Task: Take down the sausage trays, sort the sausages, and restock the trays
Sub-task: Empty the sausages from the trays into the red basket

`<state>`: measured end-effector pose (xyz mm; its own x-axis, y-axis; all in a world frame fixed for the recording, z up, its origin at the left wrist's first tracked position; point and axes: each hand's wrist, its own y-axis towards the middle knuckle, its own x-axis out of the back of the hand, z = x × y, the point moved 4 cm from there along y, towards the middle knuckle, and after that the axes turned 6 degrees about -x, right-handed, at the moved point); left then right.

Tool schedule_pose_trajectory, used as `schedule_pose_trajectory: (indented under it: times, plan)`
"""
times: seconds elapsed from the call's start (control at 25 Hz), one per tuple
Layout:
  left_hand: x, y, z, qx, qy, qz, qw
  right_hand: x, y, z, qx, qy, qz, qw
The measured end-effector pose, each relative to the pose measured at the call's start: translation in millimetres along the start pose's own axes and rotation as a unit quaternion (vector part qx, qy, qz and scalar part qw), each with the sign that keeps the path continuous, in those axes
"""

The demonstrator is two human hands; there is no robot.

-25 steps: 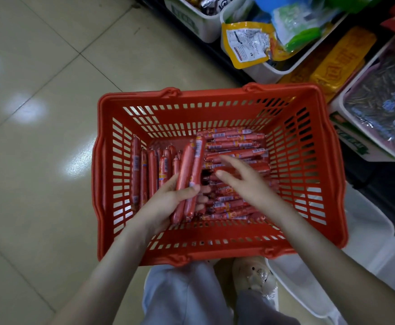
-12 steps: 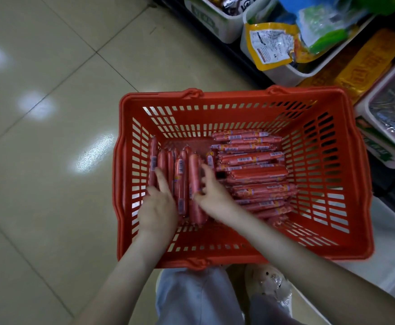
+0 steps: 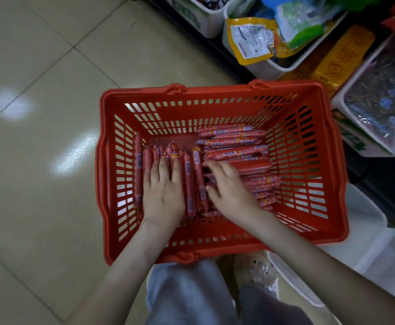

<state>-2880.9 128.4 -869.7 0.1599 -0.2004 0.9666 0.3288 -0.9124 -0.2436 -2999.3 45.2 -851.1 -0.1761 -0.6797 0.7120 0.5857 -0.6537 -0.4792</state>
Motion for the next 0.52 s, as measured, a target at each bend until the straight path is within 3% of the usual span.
schedule_pose_trajectory:
  times: [0.16,0.32,0.4,0.52]
  plan:
    - [24.7,5.8,-65.6,-0.102,-0.060,-0.041,0.992,51.7,-63.1,-62.4,-0.035,-0.094,-0.125,0.987]
    - [35.3,-1.5,-131.6,-0.196,-0.073,-0.071,0.975,76.1,-127.1,-118.6,-0.108,-0.099,-0.185,0.972]
    - [26.6,-2.2,-150.2,-0.212,-0.059,-0.016,0.975,81.5,-149.1,-135.9,-0.121,-0.087,-0.205,0.967]
    - [-4.9,10.8,-159.8,-0.206,0.029,0.141,0.968,81.6,-159.5,-146.7,-0.107,-0.089,-0.221,0.965]
